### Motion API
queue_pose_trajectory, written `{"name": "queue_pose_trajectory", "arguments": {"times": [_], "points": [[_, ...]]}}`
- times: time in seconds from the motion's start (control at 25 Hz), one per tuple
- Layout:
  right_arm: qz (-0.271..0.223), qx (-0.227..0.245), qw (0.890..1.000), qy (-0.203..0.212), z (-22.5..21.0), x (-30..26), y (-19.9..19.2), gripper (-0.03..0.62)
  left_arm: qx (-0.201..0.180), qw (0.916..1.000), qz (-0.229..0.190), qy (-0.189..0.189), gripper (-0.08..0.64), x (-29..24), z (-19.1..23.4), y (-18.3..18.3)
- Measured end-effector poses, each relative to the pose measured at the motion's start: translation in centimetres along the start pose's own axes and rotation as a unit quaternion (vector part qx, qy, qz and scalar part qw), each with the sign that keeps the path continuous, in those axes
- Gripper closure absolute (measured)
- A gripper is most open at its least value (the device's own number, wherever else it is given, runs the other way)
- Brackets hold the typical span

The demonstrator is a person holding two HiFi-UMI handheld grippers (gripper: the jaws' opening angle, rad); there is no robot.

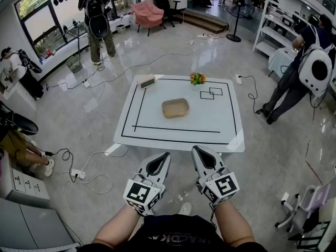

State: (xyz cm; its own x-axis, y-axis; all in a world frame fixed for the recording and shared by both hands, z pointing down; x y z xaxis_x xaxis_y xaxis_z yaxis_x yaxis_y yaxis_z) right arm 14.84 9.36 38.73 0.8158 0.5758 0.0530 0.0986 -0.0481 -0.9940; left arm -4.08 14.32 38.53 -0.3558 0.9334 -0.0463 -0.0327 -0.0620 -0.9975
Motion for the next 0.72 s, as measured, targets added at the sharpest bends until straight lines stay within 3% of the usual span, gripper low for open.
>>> {"name": "queue_pose_trajectory", "arguments": {"times": [0.72], "points": [[-0.012,0.005,1.000,0.018,-3.3,1.7,0.5,0.591,0.000,0.9996,-0.008,0.027,0.548,-2.4,-2.3,-0.2]]}}
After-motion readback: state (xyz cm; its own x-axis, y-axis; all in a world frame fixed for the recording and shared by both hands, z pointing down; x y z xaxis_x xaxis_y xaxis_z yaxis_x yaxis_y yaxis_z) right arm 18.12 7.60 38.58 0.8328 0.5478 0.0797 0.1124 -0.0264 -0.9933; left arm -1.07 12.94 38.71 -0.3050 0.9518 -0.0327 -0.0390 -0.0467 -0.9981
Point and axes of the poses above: the fingertips, and each gripper's own axes: x backward along the fingers, z to its left, y out of its top, the point moved 9 cm from there along x, backward along the fingers, and after that the axes turned 7 degrees about y, right-handed, at the moved point
